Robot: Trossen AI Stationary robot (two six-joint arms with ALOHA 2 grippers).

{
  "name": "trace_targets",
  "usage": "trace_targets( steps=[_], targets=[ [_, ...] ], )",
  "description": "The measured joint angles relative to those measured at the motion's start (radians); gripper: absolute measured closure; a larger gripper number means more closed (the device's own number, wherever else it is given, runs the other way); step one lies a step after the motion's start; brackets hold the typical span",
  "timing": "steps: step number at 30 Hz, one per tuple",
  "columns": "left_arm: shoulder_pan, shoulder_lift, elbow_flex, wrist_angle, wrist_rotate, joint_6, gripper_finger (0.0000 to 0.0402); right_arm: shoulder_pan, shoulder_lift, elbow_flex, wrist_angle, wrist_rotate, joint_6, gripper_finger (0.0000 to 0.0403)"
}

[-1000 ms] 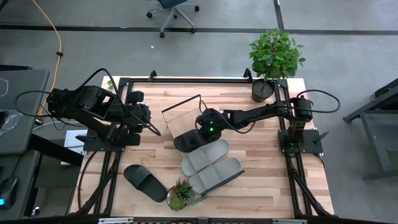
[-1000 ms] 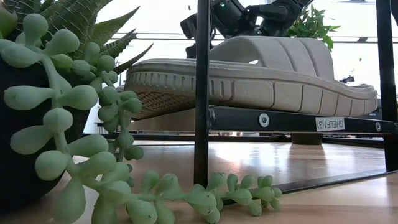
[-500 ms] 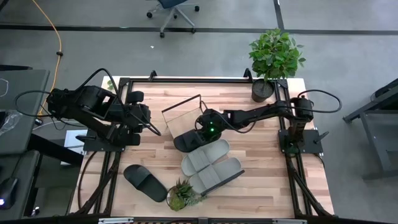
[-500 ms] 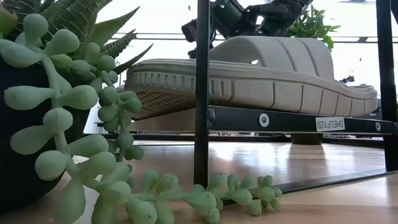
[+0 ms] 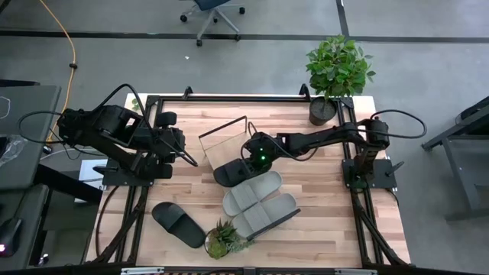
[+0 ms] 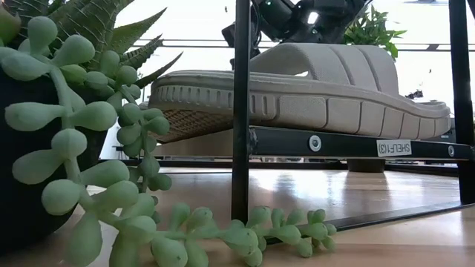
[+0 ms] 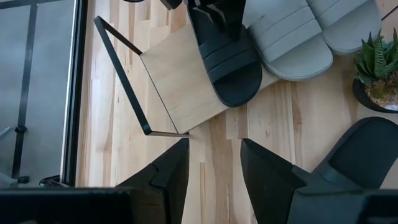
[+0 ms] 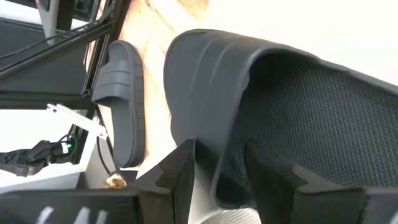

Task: Pick and place slides into the shelf
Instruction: Put the right black slipper on the shelf, then put the black slipper on the shelf

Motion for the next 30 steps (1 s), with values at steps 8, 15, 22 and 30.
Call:
trace_targets(
  steps=[8,15,22,30],
  targets=[
    [0.0,0.0,0.0,0.0,0.0,0.0,0.0268,0.0,-0.036,0.0,-0.011,0.04,-0.012,0.0273],
    [0.0,-0.001,0.0,0.0,0.055,-0.015,0.0268,0.007,-0.114,0.0,-0.112,0.109,-0.048,0.0273],
    [0.0,-0.002,0.0,0.0,0.258,-0.122,0.0268,0.07,-0.258,0.0,-0.245,0.237,-0.151,0.0273],
    [0.0,-0.023,-0.143,0.0,0.463,-0.161,0.0268,0.16,-0.394,0.0,-0.22,0.19,-0.279,0.0273]
  ],
)
